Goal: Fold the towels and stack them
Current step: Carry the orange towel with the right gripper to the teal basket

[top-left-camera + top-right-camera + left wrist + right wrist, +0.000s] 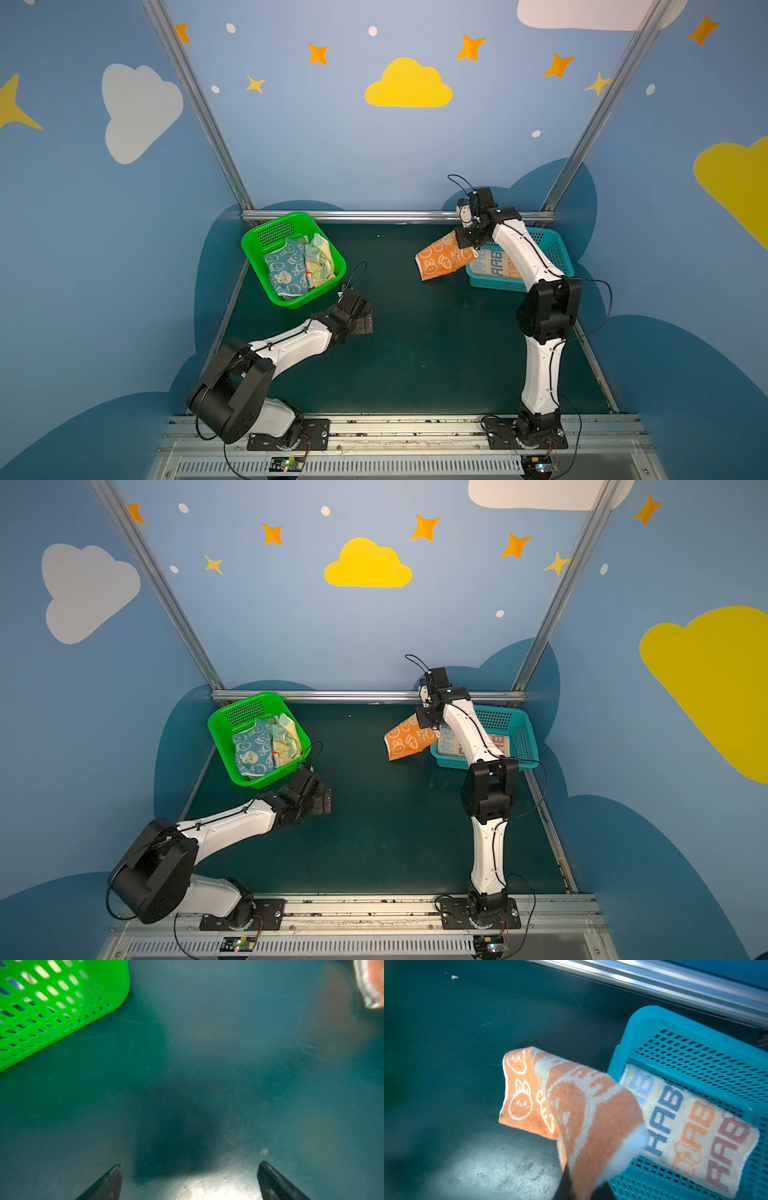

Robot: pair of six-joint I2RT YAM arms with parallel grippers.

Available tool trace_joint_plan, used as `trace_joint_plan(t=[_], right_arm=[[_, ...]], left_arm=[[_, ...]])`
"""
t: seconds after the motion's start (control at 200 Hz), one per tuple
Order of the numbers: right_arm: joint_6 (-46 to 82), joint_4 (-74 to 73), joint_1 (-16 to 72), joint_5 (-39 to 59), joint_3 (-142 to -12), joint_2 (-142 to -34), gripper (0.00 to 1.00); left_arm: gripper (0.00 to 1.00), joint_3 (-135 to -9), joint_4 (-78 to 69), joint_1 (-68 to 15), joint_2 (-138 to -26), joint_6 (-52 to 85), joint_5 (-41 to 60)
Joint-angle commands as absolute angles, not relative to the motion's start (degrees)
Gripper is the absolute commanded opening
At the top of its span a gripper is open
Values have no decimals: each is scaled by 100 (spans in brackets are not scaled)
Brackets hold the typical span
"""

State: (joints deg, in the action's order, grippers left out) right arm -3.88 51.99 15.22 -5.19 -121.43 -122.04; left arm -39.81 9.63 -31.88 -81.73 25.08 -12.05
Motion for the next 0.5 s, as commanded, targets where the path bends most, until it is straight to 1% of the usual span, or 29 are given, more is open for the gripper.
trace_joint_plan(t=[0.0, 0.085, 0.16, 0.496], right_arm=[[-619, 5349, 1319, -849, -12305, -12301, 0], [-727, 5266, 1154, -1179, -12291, -12281, 0], [-794, 5189, 980, -1281, -12257, -12271, 0], [-1011, 4423, 212, -993, -11597, -12262, 0]], left_arm=[[100, -4057, 1116, -3167, -8113, 2481, -1201], [99, -4056, 1134, -3166, -8102, 2497, -1187], [99, -4056, 1168, -3171, -8073, 2505, -1195], [100, -3705, 800, -3173, -7366, 2594, -1085]])
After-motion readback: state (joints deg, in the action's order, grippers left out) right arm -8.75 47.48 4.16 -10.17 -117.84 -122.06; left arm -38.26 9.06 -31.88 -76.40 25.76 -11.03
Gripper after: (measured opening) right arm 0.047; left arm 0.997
